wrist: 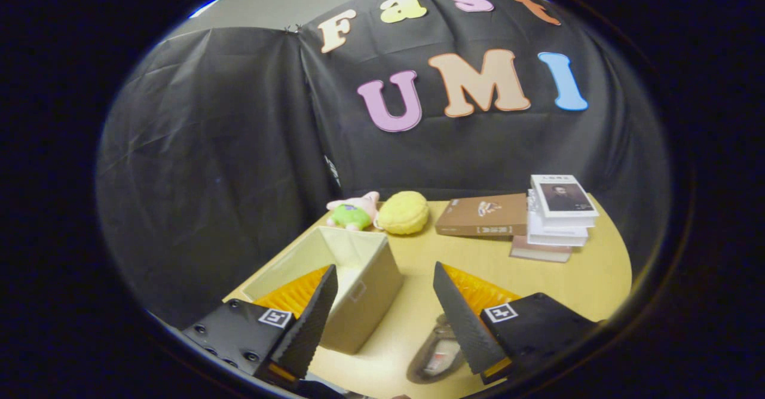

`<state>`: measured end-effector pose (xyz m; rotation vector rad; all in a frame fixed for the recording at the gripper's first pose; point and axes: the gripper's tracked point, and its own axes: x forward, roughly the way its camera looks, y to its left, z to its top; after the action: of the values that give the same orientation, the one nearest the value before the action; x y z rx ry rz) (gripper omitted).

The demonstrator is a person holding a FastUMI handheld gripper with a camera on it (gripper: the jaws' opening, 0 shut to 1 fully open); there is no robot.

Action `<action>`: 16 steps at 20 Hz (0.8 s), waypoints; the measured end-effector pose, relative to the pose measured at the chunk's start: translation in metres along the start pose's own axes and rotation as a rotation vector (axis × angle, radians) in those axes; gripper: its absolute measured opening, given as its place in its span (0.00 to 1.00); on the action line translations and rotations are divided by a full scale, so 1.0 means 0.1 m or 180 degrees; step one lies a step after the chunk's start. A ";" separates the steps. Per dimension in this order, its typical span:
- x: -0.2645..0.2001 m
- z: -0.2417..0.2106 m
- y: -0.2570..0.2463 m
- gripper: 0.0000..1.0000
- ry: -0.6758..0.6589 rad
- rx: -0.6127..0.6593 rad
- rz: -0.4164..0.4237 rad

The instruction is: Open the storage box then place both shoes into the box .Put the left shoe in first, then the right shoe, with the right side of both shoes facing outward in a uniform manner.

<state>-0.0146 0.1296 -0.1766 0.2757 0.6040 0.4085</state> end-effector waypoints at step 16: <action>0.03 -1.61 -1.10 1.00 0.1073 -0.0201 -0.0442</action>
<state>-0.0769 0.0551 -0.3459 0.1029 0.9333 0.3413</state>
